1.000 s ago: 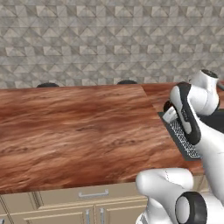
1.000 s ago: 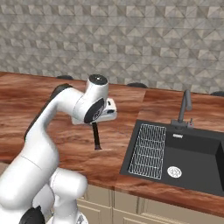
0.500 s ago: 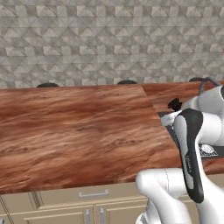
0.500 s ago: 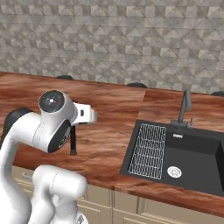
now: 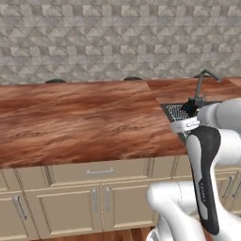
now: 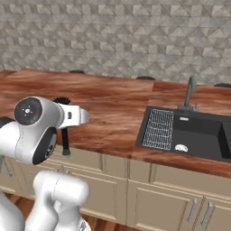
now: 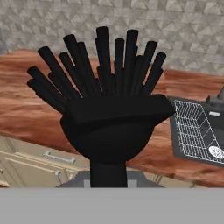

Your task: Grab the spray bottle from the cabinet, then place it next to the cutting board for sanitizing. Then grab the dish brush from the countertop next to the sink and place it next to the cutting board.

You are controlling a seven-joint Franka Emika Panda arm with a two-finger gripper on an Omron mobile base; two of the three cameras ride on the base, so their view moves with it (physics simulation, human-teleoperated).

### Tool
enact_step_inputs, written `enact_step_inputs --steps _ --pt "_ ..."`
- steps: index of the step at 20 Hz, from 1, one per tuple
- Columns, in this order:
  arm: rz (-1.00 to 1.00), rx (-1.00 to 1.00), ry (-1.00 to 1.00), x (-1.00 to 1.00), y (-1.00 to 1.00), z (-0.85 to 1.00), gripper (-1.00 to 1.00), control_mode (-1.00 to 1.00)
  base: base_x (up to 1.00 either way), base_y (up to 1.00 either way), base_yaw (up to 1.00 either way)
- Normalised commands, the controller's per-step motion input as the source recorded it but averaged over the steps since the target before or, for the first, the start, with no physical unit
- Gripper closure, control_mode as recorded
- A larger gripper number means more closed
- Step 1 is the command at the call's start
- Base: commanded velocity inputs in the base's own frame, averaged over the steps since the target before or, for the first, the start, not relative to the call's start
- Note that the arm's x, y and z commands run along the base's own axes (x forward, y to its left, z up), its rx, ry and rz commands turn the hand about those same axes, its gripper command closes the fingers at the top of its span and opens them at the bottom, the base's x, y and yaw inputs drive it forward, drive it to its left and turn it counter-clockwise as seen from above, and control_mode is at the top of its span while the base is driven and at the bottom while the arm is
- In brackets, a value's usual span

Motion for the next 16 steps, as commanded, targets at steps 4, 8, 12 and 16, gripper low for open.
enact_step_inputs --steps 4,8,12,16 --pt "0.0 0.0 0.0 0.0 0.0 0.0 1.0 1.0 -1.0 0.0 0.0" --pt "0.0 0.0 0.0 0.0 0.0 0.0 1.0 1.0 -1.0 0.43 0.03" --pt "0.0 0.0 0.0 0.0 0.0 0.0 1.0 1.0 -0.88 1.0 0.35" --pt "0.0 0.0 0.0 0.0 0.0 0.0 1.0 1.0 -0.09 0.83 0.84"
